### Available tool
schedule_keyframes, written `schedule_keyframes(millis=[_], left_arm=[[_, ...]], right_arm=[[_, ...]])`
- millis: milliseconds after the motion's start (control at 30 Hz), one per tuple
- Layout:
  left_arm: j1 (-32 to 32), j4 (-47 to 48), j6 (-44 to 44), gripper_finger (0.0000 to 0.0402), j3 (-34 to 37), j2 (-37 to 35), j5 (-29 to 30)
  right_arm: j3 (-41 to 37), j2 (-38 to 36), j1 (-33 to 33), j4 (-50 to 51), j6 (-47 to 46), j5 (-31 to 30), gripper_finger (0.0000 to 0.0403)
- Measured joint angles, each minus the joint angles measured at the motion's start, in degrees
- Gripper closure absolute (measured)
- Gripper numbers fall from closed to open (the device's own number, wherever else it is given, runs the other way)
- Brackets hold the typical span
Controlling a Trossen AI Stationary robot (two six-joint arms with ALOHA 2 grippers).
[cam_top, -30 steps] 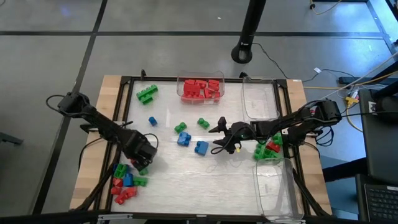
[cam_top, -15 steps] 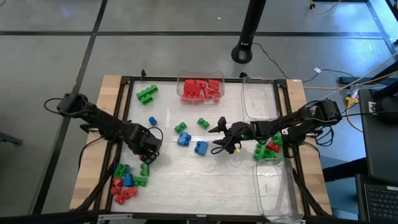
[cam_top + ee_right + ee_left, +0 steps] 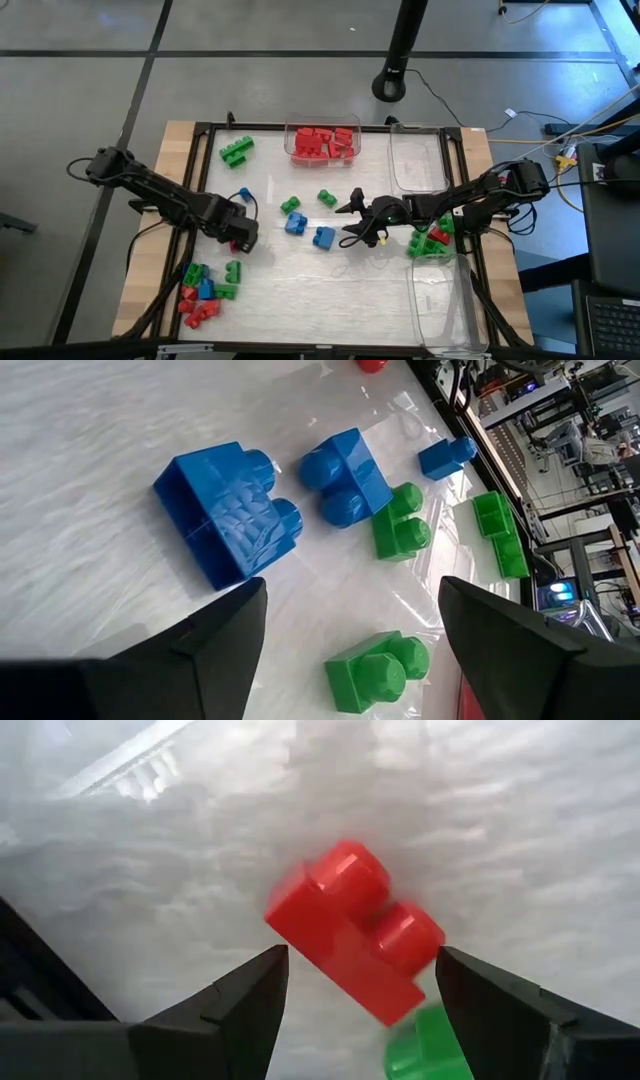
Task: Sort blocks
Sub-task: Put the red game piece into the top left transparent bin
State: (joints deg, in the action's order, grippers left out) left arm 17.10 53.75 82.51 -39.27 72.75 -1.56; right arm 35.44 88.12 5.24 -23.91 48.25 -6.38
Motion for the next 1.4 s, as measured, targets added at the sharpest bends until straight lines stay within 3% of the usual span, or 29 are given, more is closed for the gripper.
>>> schedule_keyframes(millis=[467, 667, 933, 1400], left_arm=[[0.0, -7.9, 6.8, 0.0157, 5.5, 0.1, 2.2], [0.0, -8.6, 2.8, 0.0167, 7.3, 0.2, 2.2], [0.0, -8.9, -0.7, 0.0244, 7.8, 0.0, 2.2], [0.2, -10.3, -3.7, 0.0243, 6.1, 0.1, 3.4]], right_arm=[[0.0, 0.0, 0.0, 0.1, 0.0, 0.0, 0.0109], [0.0, 0.0, 0.0, 0.1, 0.0, 0.0, 0.0110], [0.0, 0.0, 0.0, 0.1, 0.0, 0.0, 0.0110], [0.0, 0.0, 0.0, 0.1, 0.0, 0.0, 0.0110]])
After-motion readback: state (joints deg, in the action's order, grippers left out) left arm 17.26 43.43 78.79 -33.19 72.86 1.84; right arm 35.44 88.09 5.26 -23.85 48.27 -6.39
